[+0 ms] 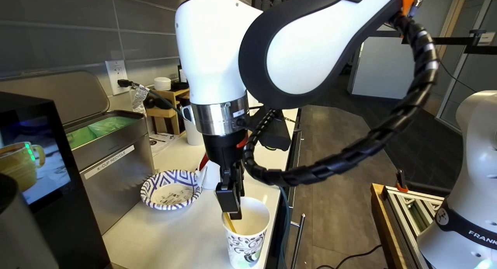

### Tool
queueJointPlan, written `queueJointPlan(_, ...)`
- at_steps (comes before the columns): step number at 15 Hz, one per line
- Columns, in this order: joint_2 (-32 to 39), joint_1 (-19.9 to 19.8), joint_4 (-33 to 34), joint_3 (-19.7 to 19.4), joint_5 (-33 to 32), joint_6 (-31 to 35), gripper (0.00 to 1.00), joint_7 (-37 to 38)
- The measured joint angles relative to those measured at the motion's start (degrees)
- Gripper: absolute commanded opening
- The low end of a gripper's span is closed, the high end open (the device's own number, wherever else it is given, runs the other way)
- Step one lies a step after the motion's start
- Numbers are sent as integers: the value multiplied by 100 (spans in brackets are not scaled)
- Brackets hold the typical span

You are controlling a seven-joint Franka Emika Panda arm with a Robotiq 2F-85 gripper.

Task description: Pick up the cup from the top cabinet and put it on the kitchen unit base top

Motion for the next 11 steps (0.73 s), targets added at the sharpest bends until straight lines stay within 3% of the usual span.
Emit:
queueJointPlan(1,0,0,47,-9,0,-44,99,0)
queueJointPlan(6,-157,0,198,-21,53,-353,100,-31)
queueJointPlan(11,-944,-36,163,-52,245,-1607,100,-646)
